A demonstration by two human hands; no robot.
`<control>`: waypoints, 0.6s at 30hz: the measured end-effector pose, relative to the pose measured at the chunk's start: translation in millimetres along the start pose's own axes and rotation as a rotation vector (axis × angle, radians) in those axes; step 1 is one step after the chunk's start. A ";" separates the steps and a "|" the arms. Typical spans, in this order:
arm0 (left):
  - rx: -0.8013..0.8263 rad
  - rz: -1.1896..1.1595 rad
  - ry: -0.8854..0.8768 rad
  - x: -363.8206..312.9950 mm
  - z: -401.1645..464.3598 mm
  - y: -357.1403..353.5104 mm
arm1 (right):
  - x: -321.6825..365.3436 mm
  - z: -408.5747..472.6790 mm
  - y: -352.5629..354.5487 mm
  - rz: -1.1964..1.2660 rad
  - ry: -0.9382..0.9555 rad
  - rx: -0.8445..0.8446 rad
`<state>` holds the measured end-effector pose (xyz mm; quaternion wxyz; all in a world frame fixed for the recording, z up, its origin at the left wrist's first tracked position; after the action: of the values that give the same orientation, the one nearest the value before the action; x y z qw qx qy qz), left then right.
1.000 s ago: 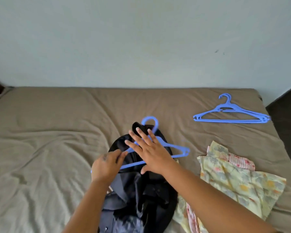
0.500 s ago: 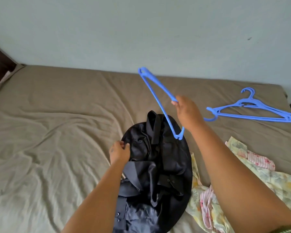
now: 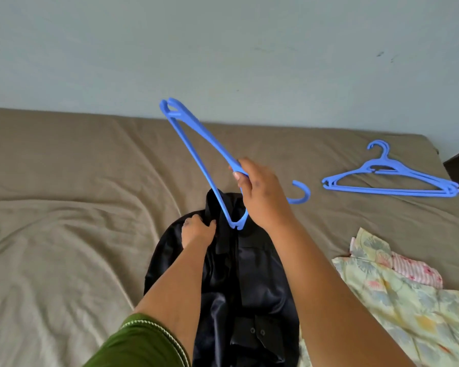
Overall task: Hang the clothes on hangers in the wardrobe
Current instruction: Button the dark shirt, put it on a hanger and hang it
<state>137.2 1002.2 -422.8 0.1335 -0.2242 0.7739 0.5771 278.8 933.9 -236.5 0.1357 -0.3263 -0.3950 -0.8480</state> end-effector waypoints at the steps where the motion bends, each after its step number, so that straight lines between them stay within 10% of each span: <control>1: -0.022 0.003 -0.011 2.1 -3.6 0.7 | -0.3 -2.0 4.1 0.021 -0.017 -0.020; 8: -0.212 -0.577 0.270 -22.1 -52.4 104.1 | 44.4 -2.0 69.1 0.181 -0.209 -0.202; 18: -0.401 -0.277 -0.324 -77.7 -183.5 342.8 | 218.5 21.3 222.1 0.412 -0.039 -0.135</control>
<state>42.1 922.3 -46.2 0.2861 -0.2546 0.5749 0.7231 232.8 811.5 47.1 0.2762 -0.4248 -0.2650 -0.8204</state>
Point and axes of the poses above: each hand's wrist, its own z-axis towards the middle knuckle, its own y-axis out of the back of the hand, x = y × z, the point moved 2 cm from there along z, towards the middle knuckle, and after that the axes turned 15 degrees about -x, right-handed, at the moved point
